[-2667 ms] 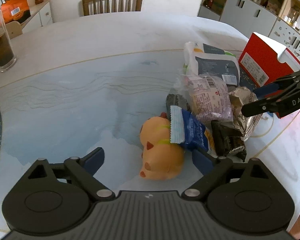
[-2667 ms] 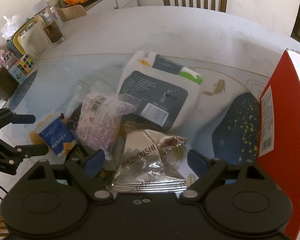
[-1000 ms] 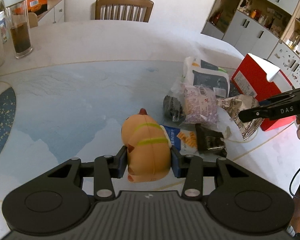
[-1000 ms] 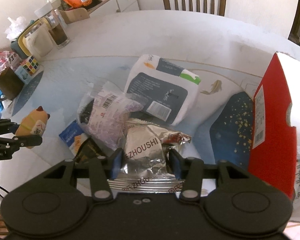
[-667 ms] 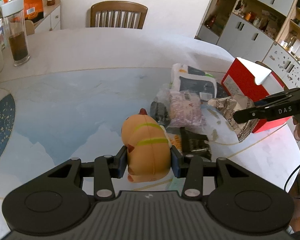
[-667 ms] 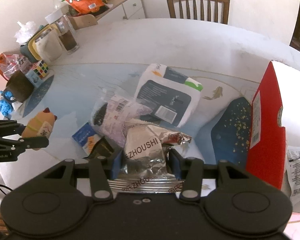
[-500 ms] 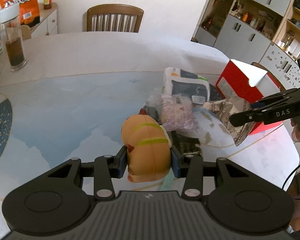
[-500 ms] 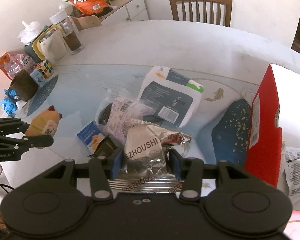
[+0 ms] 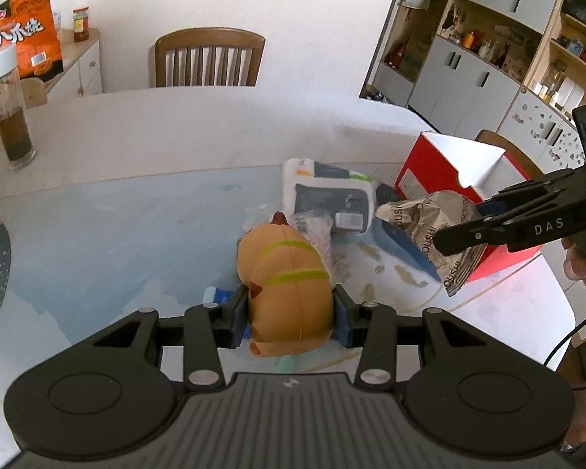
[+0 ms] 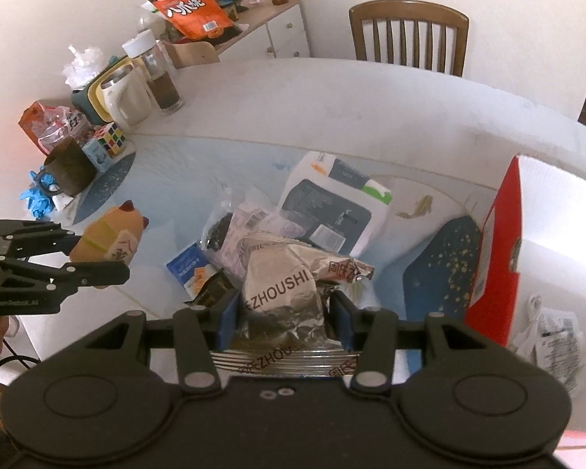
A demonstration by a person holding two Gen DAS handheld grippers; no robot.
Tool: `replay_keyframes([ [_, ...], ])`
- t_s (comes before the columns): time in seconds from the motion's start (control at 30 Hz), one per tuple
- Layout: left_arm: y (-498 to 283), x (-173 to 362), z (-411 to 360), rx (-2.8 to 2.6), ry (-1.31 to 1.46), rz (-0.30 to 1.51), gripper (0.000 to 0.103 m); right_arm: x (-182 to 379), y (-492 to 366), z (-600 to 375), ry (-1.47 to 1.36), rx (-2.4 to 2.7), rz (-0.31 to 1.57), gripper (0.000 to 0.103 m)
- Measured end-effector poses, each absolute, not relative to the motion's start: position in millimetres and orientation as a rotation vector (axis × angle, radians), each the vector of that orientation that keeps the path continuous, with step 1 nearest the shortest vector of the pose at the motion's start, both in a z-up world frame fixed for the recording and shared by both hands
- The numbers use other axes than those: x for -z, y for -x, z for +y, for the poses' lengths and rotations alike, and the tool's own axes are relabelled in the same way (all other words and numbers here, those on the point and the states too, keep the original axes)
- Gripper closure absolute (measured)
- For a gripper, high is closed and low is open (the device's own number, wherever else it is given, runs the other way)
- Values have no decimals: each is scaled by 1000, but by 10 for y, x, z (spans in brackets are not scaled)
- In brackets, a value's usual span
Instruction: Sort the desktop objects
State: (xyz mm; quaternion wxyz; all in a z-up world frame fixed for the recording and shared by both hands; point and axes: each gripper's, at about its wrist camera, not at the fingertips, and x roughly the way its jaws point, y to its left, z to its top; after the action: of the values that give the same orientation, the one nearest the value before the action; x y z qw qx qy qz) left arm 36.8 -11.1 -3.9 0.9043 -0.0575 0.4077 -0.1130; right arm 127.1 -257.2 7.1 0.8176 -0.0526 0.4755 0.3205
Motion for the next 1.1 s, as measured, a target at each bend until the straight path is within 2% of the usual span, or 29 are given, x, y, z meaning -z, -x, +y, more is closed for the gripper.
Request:
replay_keyframes([
  [0.53, -575, -182, -952, 274, 92, 792, 61, -378, -1390, -3258, 103, -713, 954, 54],
  [1.1, -982, -333, -1776, 370, 51, 784, 61, -424, -1581, -4069, 84, -617, 927, 54],
])
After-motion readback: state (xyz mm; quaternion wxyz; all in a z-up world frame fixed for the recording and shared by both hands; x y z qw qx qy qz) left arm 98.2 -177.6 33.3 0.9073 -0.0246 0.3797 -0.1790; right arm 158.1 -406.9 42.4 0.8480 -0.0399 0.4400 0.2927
